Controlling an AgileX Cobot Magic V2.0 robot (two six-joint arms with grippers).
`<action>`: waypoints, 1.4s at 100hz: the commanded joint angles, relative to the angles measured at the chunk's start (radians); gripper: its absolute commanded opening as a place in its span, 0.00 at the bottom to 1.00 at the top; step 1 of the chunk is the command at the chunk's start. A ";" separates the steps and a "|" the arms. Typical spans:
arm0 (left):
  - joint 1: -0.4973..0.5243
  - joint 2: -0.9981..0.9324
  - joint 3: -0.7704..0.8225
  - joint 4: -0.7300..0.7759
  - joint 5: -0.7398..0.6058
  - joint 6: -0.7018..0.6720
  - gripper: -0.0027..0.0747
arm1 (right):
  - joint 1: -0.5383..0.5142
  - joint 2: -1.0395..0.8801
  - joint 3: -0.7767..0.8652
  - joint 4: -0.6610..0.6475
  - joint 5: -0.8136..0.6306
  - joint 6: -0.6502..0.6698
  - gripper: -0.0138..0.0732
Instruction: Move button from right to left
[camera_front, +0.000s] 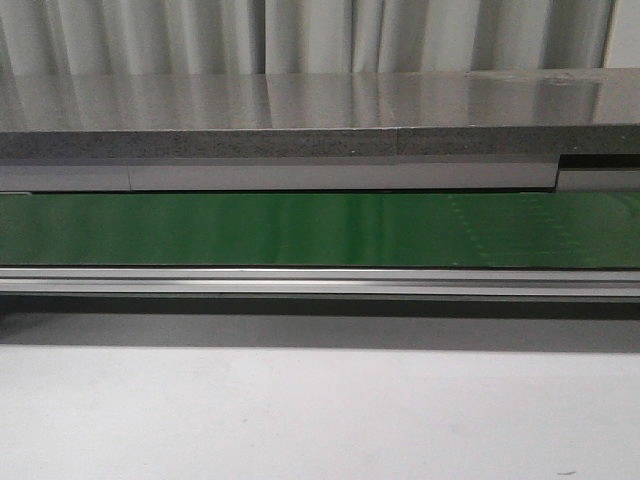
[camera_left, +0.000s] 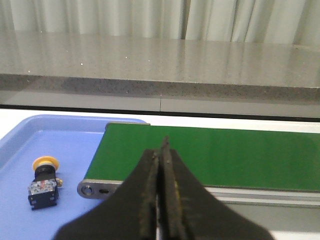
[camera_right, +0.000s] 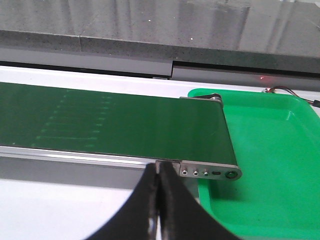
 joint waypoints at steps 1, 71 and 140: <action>-0.007 -0.044 0.025 0.014 -0.098 -0.046 0.01 | 0.001 0.013 -0.023 0.001 -0.075 -0.002 0.08; -0.007 -0.118 0.115 0.014 -0.091 -0.046 0.01 | 0.001 0.013 -0.023 0.001 -0.074 -0.002 0.08; -0.007 -0.118 0.115 0.014 -0.091 -0.046 0.01 | -0.021 0.013 0.009 0.005 -0.261 -0.003 0.08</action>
